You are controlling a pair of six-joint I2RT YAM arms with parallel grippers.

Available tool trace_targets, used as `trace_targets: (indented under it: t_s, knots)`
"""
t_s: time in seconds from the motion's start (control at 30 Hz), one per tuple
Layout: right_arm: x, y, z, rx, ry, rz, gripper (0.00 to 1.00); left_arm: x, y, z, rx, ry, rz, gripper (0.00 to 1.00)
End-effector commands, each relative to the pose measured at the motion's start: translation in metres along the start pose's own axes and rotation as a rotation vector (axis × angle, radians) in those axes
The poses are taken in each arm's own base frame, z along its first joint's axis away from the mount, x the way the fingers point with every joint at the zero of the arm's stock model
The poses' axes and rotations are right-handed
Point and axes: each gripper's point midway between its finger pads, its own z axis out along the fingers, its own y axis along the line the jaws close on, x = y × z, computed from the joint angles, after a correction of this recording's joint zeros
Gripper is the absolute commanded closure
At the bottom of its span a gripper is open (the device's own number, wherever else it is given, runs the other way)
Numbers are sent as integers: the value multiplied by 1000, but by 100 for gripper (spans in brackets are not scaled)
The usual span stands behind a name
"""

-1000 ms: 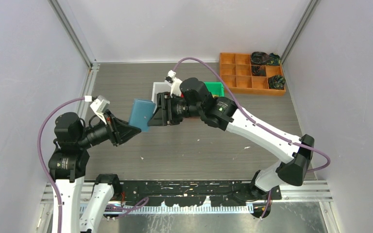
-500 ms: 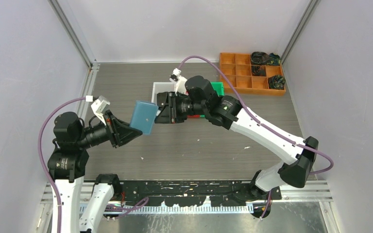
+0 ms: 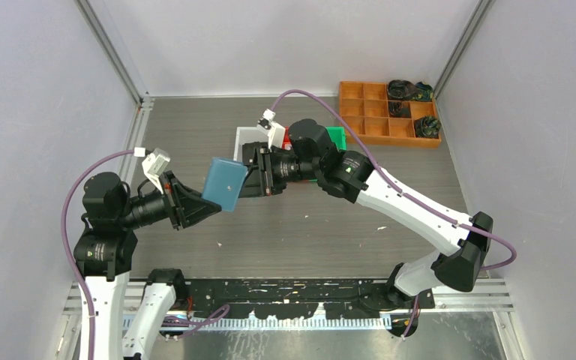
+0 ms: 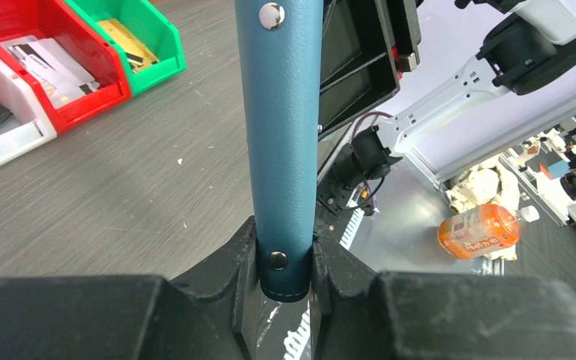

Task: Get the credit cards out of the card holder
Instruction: Open the card holder.

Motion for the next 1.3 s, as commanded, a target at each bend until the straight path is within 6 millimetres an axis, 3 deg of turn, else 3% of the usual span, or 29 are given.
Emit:
trace_targets:
  t_s: [0.0,0.07,0.1,0.2,0.23,0.3,0.37,0.5,0.7,0.9,1.07,1.27]
  knots:
    - [-2,19,-6,-76,-2,-53,80,-19,-23,-2,82,-30,63,100]
    - [-6,23,-8,-86,-22,-55,91,-19,-20,-2,73,-31,55,96]
    - [-9,26,-12,-84,-40,-59,96,-19,-16,-1,52,-34,64,85]
    - [-19,27,-23,-36,-108,-78,99,-17,10,0,-70,-59,92,31]
    - [-19,23,-25,7,-114,-86,99,-17,28,0,-153,-81,91,22]
    - [-13,14,-21,112,-91,-125,99,-18,47,-1,-235,-111,98,15]
    - [-2,11,-15,205,-46,-181,99,-14,53,1,-241,-107,106,15]
    - [18,6,-10,331,32,-294,99,-1,40,4,-146,-51,100,17]
    - [16,-1,-20,441,81,-374,99,14,28,-5,-109,-15,260,22]
    - [33,19,-21,374,201,-473,99,26,26,-14,-111,-15,506,28]
    - [47,33,-22,296,279,-513,99,37,26,-16,-88,31,581,25]
    - [59,43,-34,243,320,-542,99,33,34,-17,-106,64,656,26]
